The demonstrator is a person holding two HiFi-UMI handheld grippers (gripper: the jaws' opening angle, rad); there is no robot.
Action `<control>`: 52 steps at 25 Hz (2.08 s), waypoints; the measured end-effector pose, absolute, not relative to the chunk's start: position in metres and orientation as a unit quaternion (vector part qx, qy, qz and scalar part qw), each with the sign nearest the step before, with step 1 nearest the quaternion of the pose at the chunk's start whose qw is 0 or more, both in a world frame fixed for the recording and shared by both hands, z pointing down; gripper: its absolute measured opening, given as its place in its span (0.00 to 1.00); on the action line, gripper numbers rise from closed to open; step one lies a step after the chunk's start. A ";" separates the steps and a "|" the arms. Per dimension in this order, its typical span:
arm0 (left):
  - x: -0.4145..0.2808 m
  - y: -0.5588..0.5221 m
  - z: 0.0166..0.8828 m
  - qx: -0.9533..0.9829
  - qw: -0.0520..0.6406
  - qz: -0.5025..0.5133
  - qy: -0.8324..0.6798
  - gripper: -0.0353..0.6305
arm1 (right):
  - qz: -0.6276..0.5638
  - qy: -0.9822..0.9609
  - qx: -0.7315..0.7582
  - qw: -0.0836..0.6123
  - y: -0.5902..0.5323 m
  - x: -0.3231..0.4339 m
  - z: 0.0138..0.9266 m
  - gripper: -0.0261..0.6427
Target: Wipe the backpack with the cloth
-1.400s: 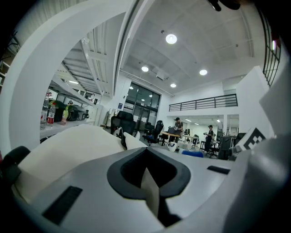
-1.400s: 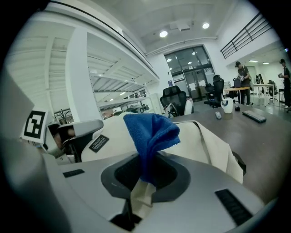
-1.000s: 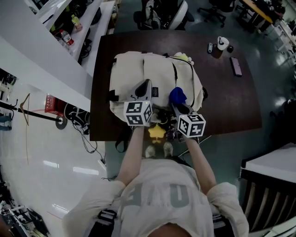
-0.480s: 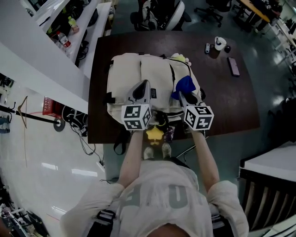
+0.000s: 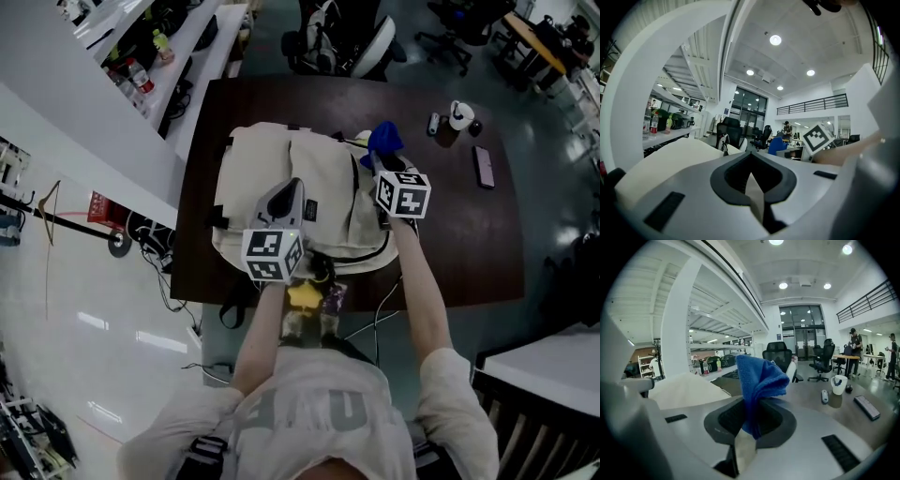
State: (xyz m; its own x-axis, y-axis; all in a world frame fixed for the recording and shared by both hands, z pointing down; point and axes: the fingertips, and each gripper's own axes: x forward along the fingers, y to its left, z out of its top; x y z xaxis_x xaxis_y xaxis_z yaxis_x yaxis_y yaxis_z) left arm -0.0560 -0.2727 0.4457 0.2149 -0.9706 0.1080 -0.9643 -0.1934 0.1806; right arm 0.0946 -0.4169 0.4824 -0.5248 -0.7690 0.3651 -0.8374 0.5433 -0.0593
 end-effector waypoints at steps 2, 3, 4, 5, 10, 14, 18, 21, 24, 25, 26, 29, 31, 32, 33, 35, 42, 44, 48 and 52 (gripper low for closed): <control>-0.055 -0.274 0.448 0.771 0.100 -0.003 -0.629 0.05 | 0.130 -0.866 0.459 0.147 -0.430 0.088 0.492 0.10; -0.054 -0.275 0.449 0.770 0.097 0.002 -0.630 0.05 | 0.138 -0.866 0.458 0.146 -0.434 0.085 0.496 0.10; -0.053 -0.275 0.449 0.770 0.095 0.005 -0.631 0.05 | 0.145 -0.865 0.457 0.146 -0.436 0.082 0.501 0.10; -0.053 -0.275 0.450 0.770 0.094 0.005 -0.631 0.05 | 0.150 -0.863 0.458 0.150 -0.438 0.081 0.507 0.10; -0.060 -0.276 0.449 0.765 0.106 -0.017 -0.635 0.05 | 0.167 -0.856 0.456 0.177 -0.422 0.080 0.529 0.10; -0.061 -0.280 0.456 0.764 0.135 -0.049 -0.629 0.05 | 0.178 -0.854 0.454 0.182 -0.398 0.082 0.536 0.10; -0.053 -0.277 0.462 0.767 0.117 -0.033 -0.630 0.05 | 0.188 -0.846 0.462 0.188 -0.370 0.093 0.542 0.10; -0.051 -0.270 0.453 0.768 0.109 -0.031 -0.630 0.05 | 0.183 -0.845 0.463 0.195 -0.346 0.098 0.543 0.10; -0.051 -0.261 0.435 0.767 0.102 -0.043 -0.632 0.05 | 0.176 -0.846 0.461 0.201 -0.323 0.102 0.542 0.10; -0.050 -0.259 0.429 0.769 0.099 -0.048 -0.629 0.05 | 0.179 -0.847 0.460 0.199 -0.317 0.103 0.543 0.10; -0.047 -0.258 0.424 0.771 0.098 -0.053 -0.627 0.05 | 0.183 -0.847 0.459 0.196 -0.311 0.103 0.544 0.10; -0.037 -0.254 0.419 0.778 0.094 -0.050 -0.619 0.05 | 0.196 -0.847 0.456 0.190 -0.295 0.104 0.547 0.10; -0.026 -0.249 0.417 0.786 0.091 -0.044 -0.610 0.05 | 0.200 -0.847 0.454 0.191 -0.285 0.105 0.550 0.10; -0.019 -0.247 0.416 0.791 0.090 -0.044 -0.604 0.05 | 0.203 -0.847 0.453 0.191 -0.280 0.106 0.551 0.10; -0.013 -0.245 0.415 0.794 0.090 -0.045 -0.600 0.05 | 0.206 -0.846 0.452 0.191 -0.274 0.107 0.553 0.10; -0.004 -0.241 0.410 0.797 0.088 -0.048 -0.595 0.05 | 0.214 -0.847 0.448 0.190 -0.261 0.108 0.557 0.10; 0.014 -0.240 0.376 0.803 0.072 -0.077 -0.587 0.05 | 0.222 -0.855 0.433 0.182 -0.223 0.112 0.557 0.10; 0.024 -0.240 0.362 0.806 0.063 -0.089 -0.582 0.05 | 0.224 -0.857 0.430 0.175 -0.219 0.114 0.553 0.10; 0.053 -0.245 0.333 0.817 0.031 -0.097 -0.568 0.05 | 0.224 -0.861 0.424 0.169 -0.213 0.124 0.549 0.10; 0.067 -0.251 0.342 0.815 0.026 -0.075 -0.574 0.05 | 0.226 -0.869 0.412 0.155 -0.214 0.132 0.540 0.10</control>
